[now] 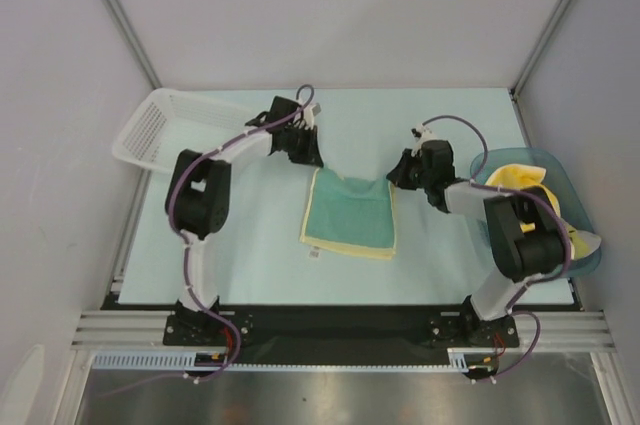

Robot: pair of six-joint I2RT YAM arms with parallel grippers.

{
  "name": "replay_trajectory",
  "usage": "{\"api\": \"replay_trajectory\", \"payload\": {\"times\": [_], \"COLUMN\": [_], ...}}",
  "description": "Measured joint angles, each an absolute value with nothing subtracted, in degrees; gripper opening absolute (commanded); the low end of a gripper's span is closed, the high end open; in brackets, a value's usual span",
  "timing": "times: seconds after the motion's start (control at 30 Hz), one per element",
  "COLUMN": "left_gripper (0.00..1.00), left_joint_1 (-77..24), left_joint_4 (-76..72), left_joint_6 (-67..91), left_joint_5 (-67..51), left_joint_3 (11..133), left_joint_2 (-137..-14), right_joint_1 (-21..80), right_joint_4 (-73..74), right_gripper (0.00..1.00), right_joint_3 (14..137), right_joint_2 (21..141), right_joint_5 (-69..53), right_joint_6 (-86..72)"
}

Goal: Fold and stack the towels
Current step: Fold the towel

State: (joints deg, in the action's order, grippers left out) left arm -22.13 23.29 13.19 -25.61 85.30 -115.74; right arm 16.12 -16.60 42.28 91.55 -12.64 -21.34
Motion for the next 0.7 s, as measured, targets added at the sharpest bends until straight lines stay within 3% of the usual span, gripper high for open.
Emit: {"api": "replay_trajectory", "payload": {"times": [0.1, 0.13, 0.17, 0.2, 0.3, 0.5, 0.7], "left_gripper": [0.19, 0.34, 0.38, 0.40, 0.45, 0.50, 0.50], "left_joint_1": [-20.84, -20.36, -19.90, -19.42, -18.41, -17.91, -18.55], "left_joint_4": [23.49, 23.38, 23.64, 23.73, 24.21, 26.13, 23.11], "left_joint_6": [12.36, 12.16, 11.90, 11.81, 11.53, 11.38, 12.51], "left_joint_5": [-25.96, -25.98, -25.93, -25.69, -24.56, -17.26, -15.22], "left_joint_3": [94.70, 97.27, 99.57, 101.84, 107.13, 108.38, 91.57], "left_joint_2": [-123.52, -125.27, -126.67, -127.98, -130.37, -129.25, -116.22], "right_joint_1": [14.28, 13.58, 13.04, 12.34, 10.66, 9.78, 10.81], "right_joint_4": [-18.74, -19.18, -19.40, -19.62, -19.49, -9.37, 6.13], "right_gripper": [0.03, 0.06, 0.11, 0.23, 0.34, 0.38, 0.37], "right_joint_3": [49.23, 51.22, 52.84, 54.78, 59.86, 65.63, 67.77], "right_joint_2": [99.79, 101.49, 102.67, 103.94, 106.76, 106.78, 102.59], "right_joint_5": [-13.10, -13.19, -13.34, -13.50, -13.54, -10.28, -9.34], "right_joint_6": [-21.08, -21.06, -21.10, -21.12, -21.04, -21.10, -22.41]}}
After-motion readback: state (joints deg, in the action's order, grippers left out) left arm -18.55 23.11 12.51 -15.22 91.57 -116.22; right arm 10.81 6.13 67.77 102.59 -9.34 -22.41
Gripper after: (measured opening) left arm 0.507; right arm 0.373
